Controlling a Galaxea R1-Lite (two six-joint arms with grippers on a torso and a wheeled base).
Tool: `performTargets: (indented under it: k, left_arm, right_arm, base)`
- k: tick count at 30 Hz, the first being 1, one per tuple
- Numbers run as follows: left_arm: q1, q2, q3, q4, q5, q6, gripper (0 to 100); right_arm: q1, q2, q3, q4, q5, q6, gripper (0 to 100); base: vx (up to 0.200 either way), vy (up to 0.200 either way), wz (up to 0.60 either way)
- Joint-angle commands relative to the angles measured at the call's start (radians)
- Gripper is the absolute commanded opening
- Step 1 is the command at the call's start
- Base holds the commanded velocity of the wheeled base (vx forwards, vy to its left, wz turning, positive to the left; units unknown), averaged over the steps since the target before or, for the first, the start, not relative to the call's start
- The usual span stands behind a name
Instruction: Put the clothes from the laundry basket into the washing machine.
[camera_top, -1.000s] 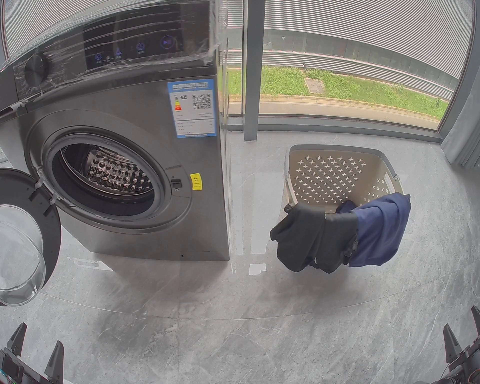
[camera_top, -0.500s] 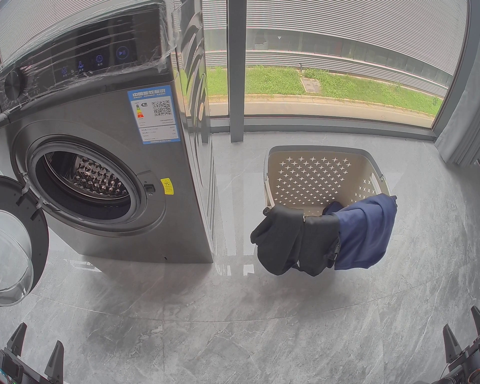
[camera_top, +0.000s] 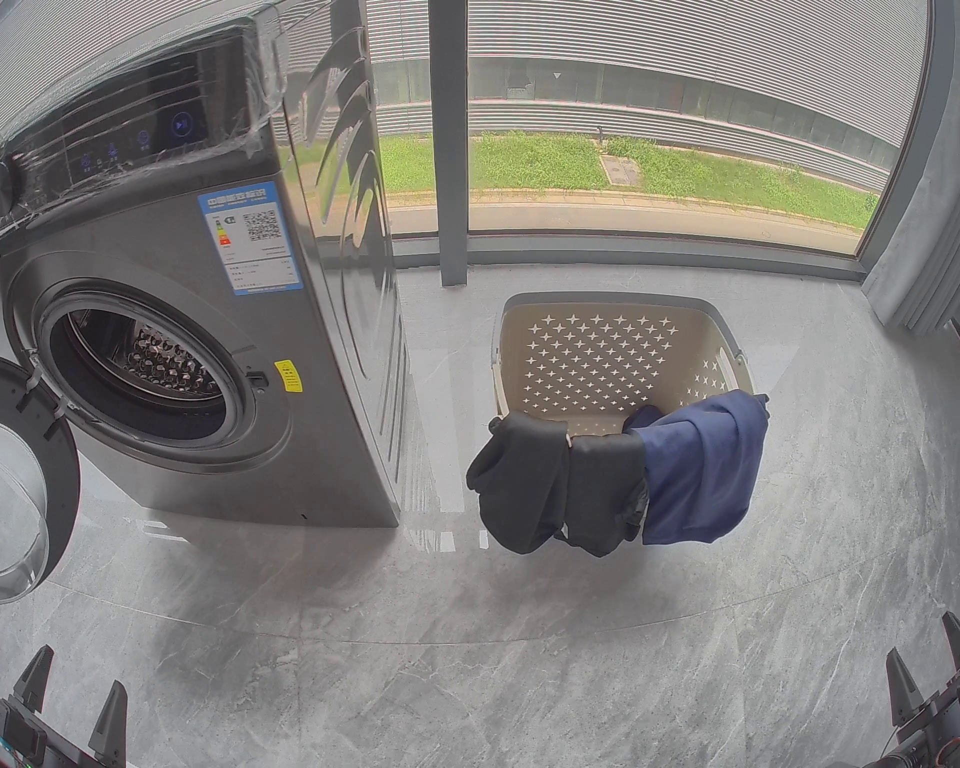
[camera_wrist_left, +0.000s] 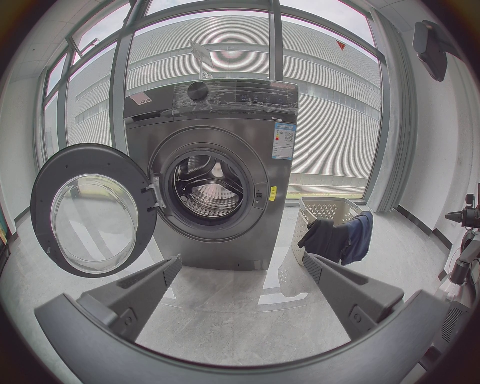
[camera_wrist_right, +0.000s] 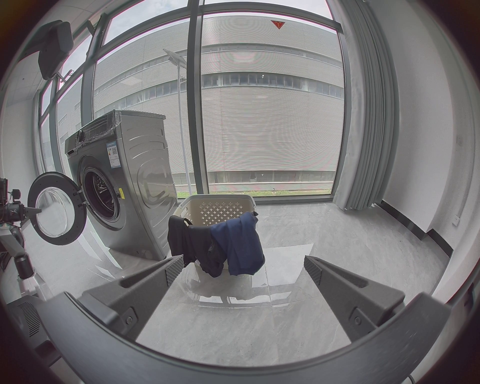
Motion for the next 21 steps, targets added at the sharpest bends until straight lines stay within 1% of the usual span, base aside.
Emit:
performTargets:
  k: [1, 2, 14, 19, 21]
  left_arm:
    - [0.0, -0.012, 0.015, 0.0, 0.001, 0.0, 100]
    - [0.0, -0.012, 0.015, 0.0, 0.001, 0.0, 100]
    - [0.0, -0.012, 0.015, 0.0, 0.001, 0.001, 100]
    - [0.0, -0.012, 0.015, 0.0, 0.001, 0.0, 100]
    - [0.0, -0.012, 0.015, 0.0, 0.001, 0.0, 100]
  right_arm:
    - [0.0, -0.007, 0.018, -0.001, 0.001, 0.0, 100]
    - [0.0, -0.007, 0.018, -0.001, 0.0, 0.0, 100]
    - [0.0, -0.007, 0.018, -0.001, 0.0, 0.0, 100]
    - [0.0, -0.007, 0.018, -0.001, 0.001, 0.0, 100]
    - [0.0, -0.007, 0.018, -0.001, 0.001, 0.0, 100]
  base:
    - [0.0, -0.2, 0.0]
    - [0.0, -0.2, 0.0]
    - [0.0, 0.0, 0.0]
    - [0.2, 0.0, 0.0]
    - [0.0, 0.0, 0.0]
